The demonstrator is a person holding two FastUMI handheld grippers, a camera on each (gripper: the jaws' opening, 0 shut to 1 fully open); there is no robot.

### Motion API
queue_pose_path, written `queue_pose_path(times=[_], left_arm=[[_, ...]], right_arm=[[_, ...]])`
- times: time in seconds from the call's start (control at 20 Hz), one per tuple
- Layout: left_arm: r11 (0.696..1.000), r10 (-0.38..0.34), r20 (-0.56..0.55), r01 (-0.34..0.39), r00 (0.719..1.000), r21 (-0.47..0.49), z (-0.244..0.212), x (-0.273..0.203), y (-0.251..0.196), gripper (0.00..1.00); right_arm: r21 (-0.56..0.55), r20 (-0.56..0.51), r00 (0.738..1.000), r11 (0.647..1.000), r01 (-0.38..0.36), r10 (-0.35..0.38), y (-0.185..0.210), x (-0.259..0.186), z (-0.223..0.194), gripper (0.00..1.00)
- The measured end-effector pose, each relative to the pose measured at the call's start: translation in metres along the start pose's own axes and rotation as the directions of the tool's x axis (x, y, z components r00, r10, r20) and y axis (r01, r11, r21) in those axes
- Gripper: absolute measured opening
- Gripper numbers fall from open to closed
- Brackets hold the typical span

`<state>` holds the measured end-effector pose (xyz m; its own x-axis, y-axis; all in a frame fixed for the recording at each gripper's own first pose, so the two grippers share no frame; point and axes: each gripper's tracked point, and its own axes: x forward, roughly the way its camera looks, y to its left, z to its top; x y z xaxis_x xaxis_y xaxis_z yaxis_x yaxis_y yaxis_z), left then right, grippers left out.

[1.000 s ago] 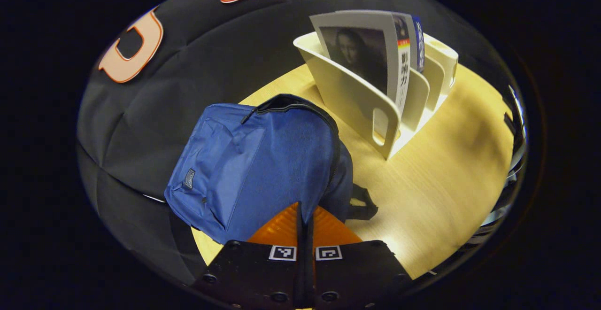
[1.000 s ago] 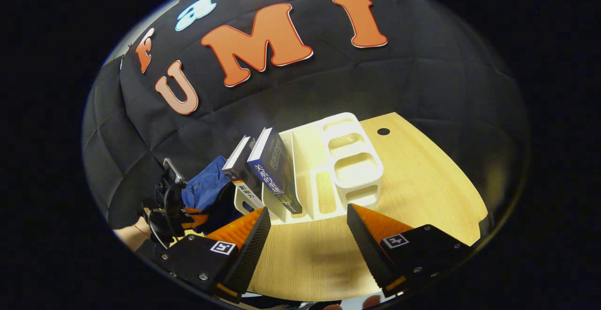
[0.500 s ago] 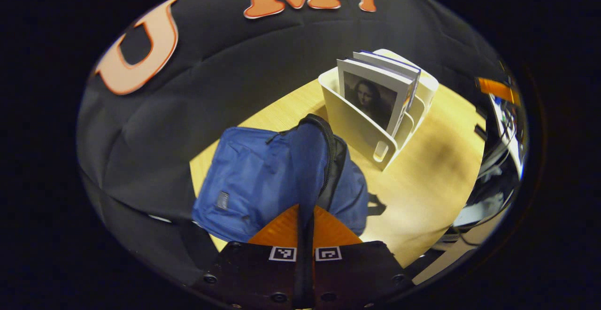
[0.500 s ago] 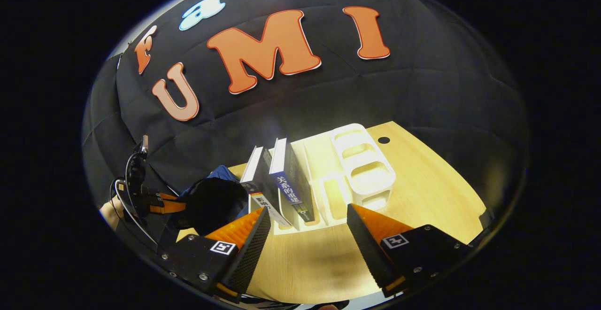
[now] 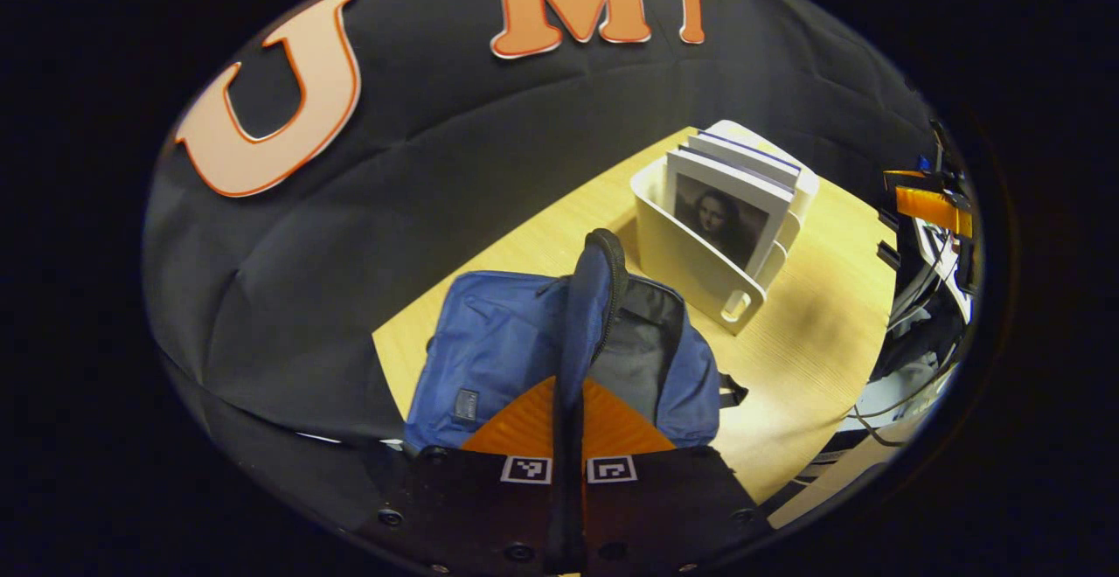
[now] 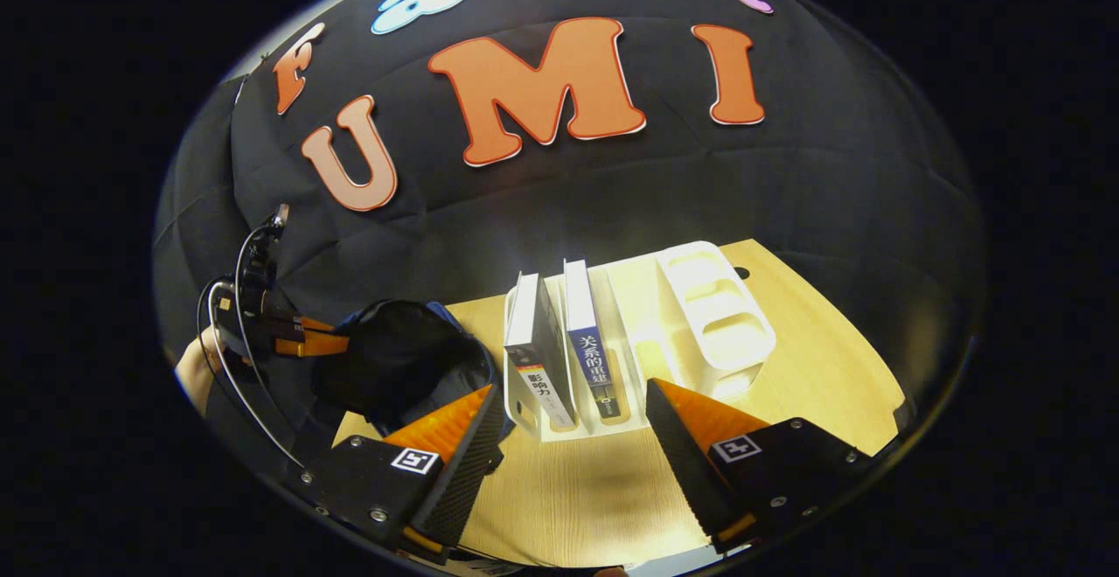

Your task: Open the schoolbag, grab two books from the bookshelf and put them into the schoolbag.

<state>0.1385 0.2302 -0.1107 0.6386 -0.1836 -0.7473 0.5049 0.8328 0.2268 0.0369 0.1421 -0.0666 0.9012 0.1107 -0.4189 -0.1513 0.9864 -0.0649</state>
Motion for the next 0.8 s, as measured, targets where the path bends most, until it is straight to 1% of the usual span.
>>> queue_pose_path(times=[0.15,0.2,0.35,0.4,0.55,0.65,0.8], left_arm=[[1.000,-0.001,0.009,0.001,1.000,-0.021,0.000,0.003,0.016,0.01],[1.000,-0.002,0.022,0.003,1.000,-0.029,0.002,0.005,0.017,0.01],[0.999,-0.042,0.031,0.042,0.999,-0.026,-0.003,0.008,0.014,0.01],[0.998,-0.051,0.033,0.051,0.998,-0.020,-0.004,0.009,0.014,0.01],[0.998,-0.070,0.050,0.071,0.996,-0.001,-0.002,0.009,0.014,0.01],[0.997,-0.083,0.055,0.083,0.995,0.008,-0.005,0.009,0.014,0.01],[0.994,-0.106,0.065,0.106,0.992,0.013,-0.008,0.009,0.013,0.01]], right_arm=[[-0.062,0.004,1.000,0.998,0.007,-0.007,0.007,0.000,0.014,0.97],[-0.066,-0.006,1.000,0.998,0.006,-0.007,0.011,0.001,0.016,0.97],[-0.051,-0.032,0.999,0.998,-0.035,0.033,0.031,0.006,0.024,0.97],[-0.052,-0.040,0.999,0.998,-0.031,0.029,0.034,0.010,0.028,0.97],[-0.082,-0.069,0.997,0.996,0.019,-0.025,0.040,0.028,0.036,0.97],[-0.103,-0.114,0.993,0.994,0.027,-0.039,0.049,0.046,0.039,0.97],[-0.135,-0.198,0.979,0.991,0.025,-0.052,0.065,0.077,0.042,0.98]])
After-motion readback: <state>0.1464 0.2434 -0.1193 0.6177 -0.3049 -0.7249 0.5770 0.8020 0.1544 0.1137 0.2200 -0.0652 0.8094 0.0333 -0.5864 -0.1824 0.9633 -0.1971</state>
